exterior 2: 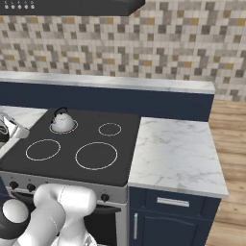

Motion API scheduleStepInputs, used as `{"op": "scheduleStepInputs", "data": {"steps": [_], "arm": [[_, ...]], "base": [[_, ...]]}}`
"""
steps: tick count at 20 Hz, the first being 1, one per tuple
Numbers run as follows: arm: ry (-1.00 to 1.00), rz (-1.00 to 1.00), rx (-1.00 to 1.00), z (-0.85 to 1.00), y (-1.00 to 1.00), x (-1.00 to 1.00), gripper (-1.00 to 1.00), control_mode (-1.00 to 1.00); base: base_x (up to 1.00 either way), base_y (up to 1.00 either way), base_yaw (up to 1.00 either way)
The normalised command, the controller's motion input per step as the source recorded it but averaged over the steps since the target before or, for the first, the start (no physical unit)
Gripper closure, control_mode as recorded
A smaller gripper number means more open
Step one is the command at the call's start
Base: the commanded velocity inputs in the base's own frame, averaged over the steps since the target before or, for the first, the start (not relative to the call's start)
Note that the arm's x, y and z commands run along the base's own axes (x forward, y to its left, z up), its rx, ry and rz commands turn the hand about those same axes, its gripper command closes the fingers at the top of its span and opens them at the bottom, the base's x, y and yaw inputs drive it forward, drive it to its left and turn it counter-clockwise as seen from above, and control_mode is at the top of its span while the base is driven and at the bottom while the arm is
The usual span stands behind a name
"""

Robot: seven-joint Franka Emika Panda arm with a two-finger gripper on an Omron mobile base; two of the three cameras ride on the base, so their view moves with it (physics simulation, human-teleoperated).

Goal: The kettle is done boiling. Turn off the stove, then wait for 300 timesteps before moving the kettle to the dining table.

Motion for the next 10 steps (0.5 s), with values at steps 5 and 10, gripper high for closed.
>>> {"op": "scheduleStepInputs", "data": {"steps": [5,10], "arm": [[0.13,0.02,0.15,0.13,-0.30,0.38,-1.00,-1.00],[0.14,0.05,0.16,0.14,-0.22,0.49,-1.00,-1.00]], "base": [[0.00,0.00,0.00],[0.00,0.00,0.00]]}}
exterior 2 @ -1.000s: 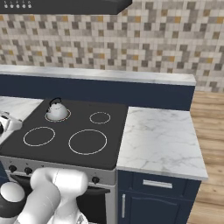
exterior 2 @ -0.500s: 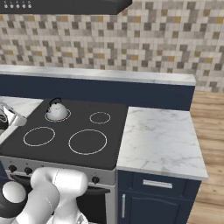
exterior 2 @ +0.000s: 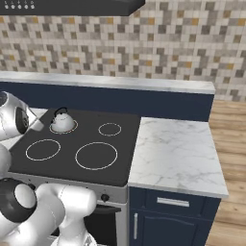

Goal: The kettle is done boiling. Turn off the stove, then wait for 300 timesteps before moving the kettle to the dining table.

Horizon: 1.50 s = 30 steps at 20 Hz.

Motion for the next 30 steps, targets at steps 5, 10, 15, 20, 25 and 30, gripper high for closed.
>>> {"op": "scheduleStepInputs", "data": {"steps": [5,10,15,20,25,30], "arm": [[0.11,0.04,0.13,0.15,-0.16,0.43,-1.00,-1.00],[0.05,0.02,0.07,0.06,-0.12,0.27,-1.00,-1.00],[0.00,0.00,0.00,0.00,-0.01,0.16,-1.00,-1.00],[0.01,0.00,0.00,0.00,0.00,0.12,-1.00,-1.00],[0.01,0.00,0.00,0.00,0.00,0.10,-1.00,-1.00],[0.01,0.00,0.00,0.00,0.00,0.08,-1.00,-1.00]], "base": [[0.00,0.00,0.00],[0.00,0.00,0.00],[0.00,0.00,0.00],[0.00,0.00,0.00],[0.00,0.00,0.00],[0.00,0.00,0.00]]}}
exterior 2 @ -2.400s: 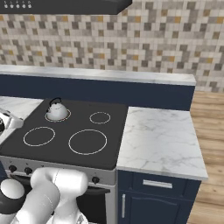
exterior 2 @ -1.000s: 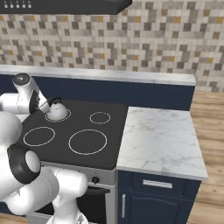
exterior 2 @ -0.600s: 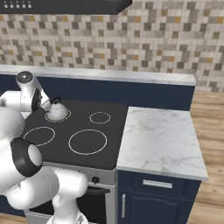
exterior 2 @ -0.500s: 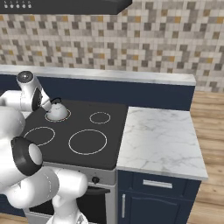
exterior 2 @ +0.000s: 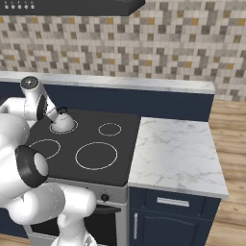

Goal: The kettle is done boiling. Turn off the stove, then wait for 300 timesteps before moving the kettle to the dining table.

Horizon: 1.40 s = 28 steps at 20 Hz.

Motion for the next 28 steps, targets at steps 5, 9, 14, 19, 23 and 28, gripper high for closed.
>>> {"op": "scheduleStepInputs", "data": {"steps": [5,9,14,19,23,28], "arm": [[0.00,0.00,0.00,0.00,0.00,0.05,-1.00,-1.00],[0.01,0.00,0.00,0.00,0.00,0.08,-1.00,-1.00],[0.03,0.00,0.00,0.00,0.00,0.10,-1.00,-1.00],[0.03,0.00,0.00,-0.05,0.00,0.11,-1.00,-1.00],[0.03,0.00,0.00,-0.16,0.00,0.18,-1.00,-1.00],[0.02,0.00,0.00,-0.11,0.00,0.18,-1.00,-1.00]], "base": [[0.00,0.00,0.00],[0.00,0.00,0.00],[0.00,0.00,0.00],[0.00,0.00,0.00],[0.00,0.00,0.00],[0.00,0.00,0.00]]}}
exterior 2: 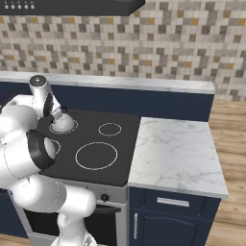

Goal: The kettle is done boiling. Turn off the stove, then wait for 300 timesteps before moving the kettle to the dining table.

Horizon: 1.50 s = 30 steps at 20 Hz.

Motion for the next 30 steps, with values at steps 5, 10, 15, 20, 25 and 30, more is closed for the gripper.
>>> {"op": "scheduleStepInputs", "data": {"steps": [5,10,15,20,25,30], "arm": [[0.04,0.00,0.00,-0.10,0.02,0.23,-1.00,-1.00],[0.07,0.00,0.00,-0.16,0.09,0.27,-1.00,-1.00],[0.10,0.00,-0.01,-0.07,0.22,0.29,-1.00,-1.00],[0.10,0.00,-0.01,-0.05,0.19,0.31,-1.00,-1.00],[0.06,0.00,-0.02,-0.13,0.15,0.35,-1.00,-1.00],[0.06,0.00,-0.05,-0.27,0.14,0.34,-1.00,-1.00]], "base": [[0.00,0.00,0.00],[0.00,0.00,0.00],[0.00,0.00,0.00],[0.00,0.00,0.00],[0.00,0.00,0.00],[0.00,0.00,0.00]]}}
